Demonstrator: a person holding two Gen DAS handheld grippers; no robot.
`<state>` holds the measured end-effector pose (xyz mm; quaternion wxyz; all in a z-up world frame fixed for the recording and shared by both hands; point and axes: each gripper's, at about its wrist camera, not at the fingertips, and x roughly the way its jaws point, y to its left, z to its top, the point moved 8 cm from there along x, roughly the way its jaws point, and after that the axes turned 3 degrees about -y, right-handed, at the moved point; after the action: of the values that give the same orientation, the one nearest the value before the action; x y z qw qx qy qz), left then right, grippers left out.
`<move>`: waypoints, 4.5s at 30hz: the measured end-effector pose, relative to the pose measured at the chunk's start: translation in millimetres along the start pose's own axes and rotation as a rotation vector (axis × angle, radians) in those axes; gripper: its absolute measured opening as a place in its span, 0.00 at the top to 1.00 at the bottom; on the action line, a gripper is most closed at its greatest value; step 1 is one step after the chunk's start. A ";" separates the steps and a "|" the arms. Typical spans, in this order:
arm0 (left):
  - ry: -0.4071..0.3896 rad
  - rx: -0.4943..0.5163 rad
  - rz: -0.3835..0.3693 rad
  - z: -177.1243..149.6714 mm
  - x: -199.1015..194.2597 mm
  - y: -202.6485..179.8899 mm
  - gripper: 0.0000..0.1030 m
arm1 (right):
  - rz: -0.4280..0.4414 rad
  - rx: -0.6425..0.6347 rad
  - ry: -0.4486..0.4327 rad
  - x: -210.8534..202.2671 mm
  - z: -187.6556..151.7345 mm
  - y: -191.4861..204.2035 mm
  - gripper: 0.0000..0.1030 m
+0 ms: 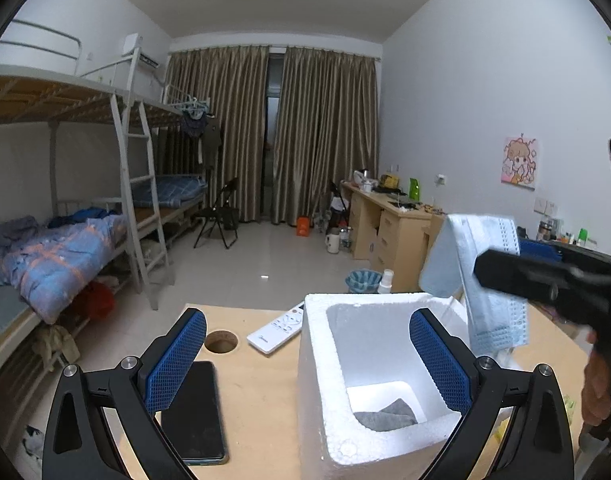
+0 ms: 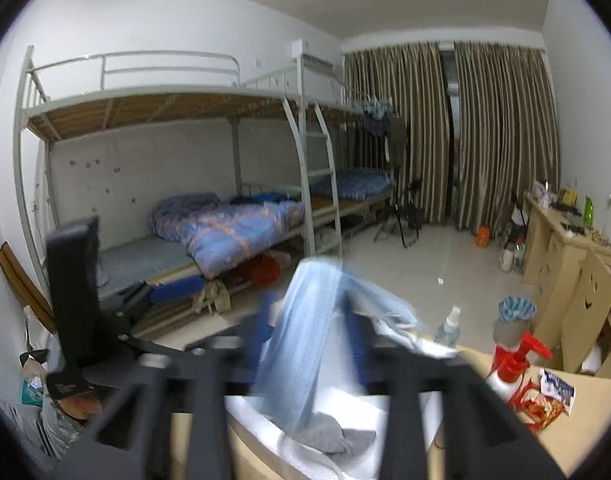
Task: Organize soft objects
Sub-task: 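Lower the blue mask into the foam box with the right gripper, then open the right gripper to release the mask inside the box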
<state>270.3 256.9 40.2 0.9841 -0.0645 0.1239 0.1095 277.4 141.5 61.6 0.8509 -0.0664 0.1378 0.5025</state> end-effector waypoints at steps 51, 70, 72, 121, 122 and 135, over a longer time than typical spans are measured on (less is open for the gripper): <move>0.008 0.003 -0.312 -8.7 -12.2 -68.0 0.01 | 0.164 0.117 0.060 -12.4 10.6 26.1 0.07; 0.055 -0.136 -0.048 -13.3 26.4 -22.7 0.01 | 0.154 0.170 0.098 -20.3 -3.9 13.0 0.02; 0.059 -0.135 0.000 -14.5 31.3 -11.3 0.01 | 0.170 0.184 0.129 -18.2 -7.2 13.4 0.02; -0.093 0.006 0.025 -28.3 -46.6 -27.4 0.01 | -0.065 0.311 0.143 -42.6 -77.9 -53.5 0.79; -0.093 0.005 0.026 -27.6 -46.1 -28.2 0.01 | -0.063 0.304 0.138 -43.3 -73.9 -50.5 0.79; -0.081 0.028 -0.001 -33.7 -55.0 -43.2 0.01 | -0.080 0.229 0.065 -76.2 -56.1 -27.9 0.79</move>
<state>220.6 198.9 26.3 0.9892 -0.0463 0.0856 0.1096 257.5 50.0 30.3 0.8674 0.0094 0.2192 0.4467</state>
